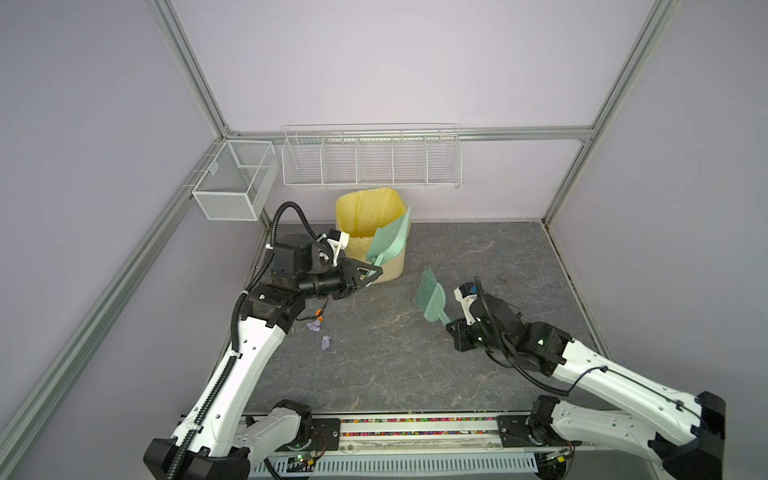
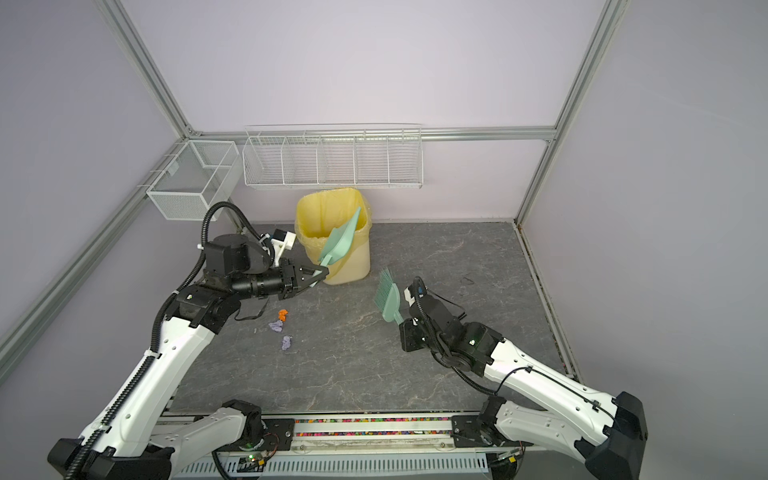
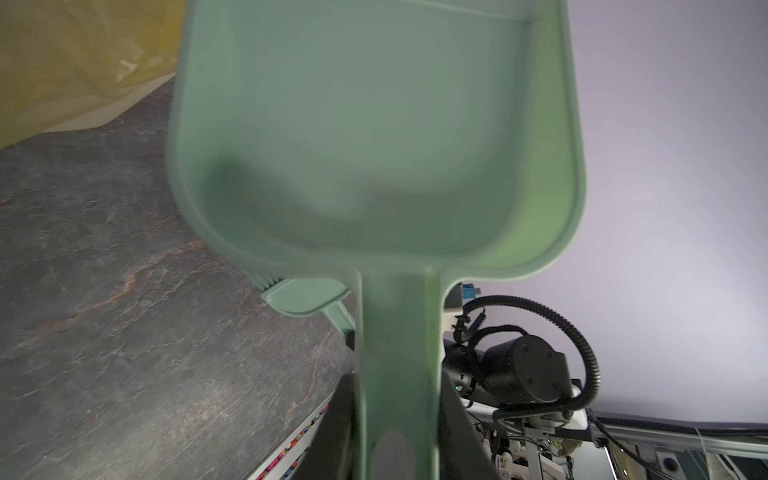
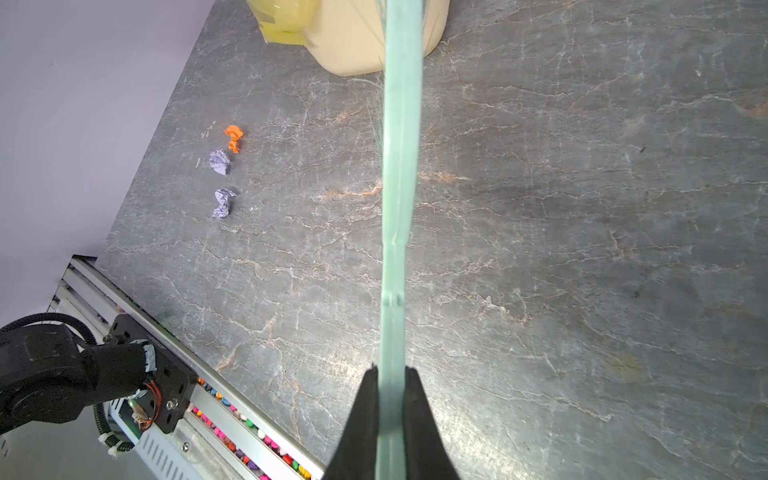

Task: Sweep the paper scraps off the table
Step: 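Lower the empty dustpan from the bin toward the table with the left gripper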

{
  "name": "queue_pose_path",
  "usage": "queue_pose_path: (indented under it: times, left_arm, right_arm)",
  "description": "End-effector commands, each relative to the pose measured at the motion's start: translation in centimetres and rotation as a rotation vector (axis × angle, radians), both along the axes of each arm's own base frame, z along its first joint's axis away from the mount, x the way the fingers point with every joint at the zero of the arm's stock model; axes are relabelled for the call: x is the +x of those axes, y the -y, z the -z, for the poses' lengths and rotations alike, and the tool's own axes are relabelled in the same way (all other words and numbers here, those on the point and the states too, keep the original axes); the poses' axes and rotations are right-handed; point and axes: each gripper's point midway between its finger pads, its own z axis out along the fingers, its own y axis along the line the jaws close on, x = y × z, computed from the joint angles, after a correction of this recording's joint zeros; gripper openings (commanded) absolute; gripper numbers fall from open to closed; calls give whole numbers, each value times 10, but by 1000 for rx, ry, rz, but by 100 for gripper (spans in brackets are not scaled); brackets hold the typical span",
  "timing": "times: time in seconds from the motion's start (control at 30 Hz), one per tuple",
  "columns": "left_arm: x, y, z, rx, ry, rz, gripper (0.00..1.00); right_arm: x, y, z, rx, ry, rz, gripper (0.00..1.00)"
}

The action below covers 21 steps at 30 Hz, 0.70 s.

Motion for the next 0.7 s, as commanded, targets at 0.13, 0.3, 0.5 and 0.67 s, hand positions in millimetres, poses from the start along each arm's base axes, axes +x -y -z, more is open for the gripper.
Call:
queue_pose_path:
  times: [0.13,0.3,0.5,0.67]
  left_arm:
    - [-17,-33,29,261,48,-49,0]
    - [-18,-45,43,345,38,-77,0]
    - [-18,-54,50,395,40,-105,0]
    - [-17,-61,53,451,52,-117,0]
  right_arm:
    - [-6,-33,-5,108,-11,-3,7]
    - [-16,-61,-6,122,-16,-49,7]
    - [-31,-109,-20,151,-4,-130,7]
    - [-47,-147,-19,178,-30,-194,7]
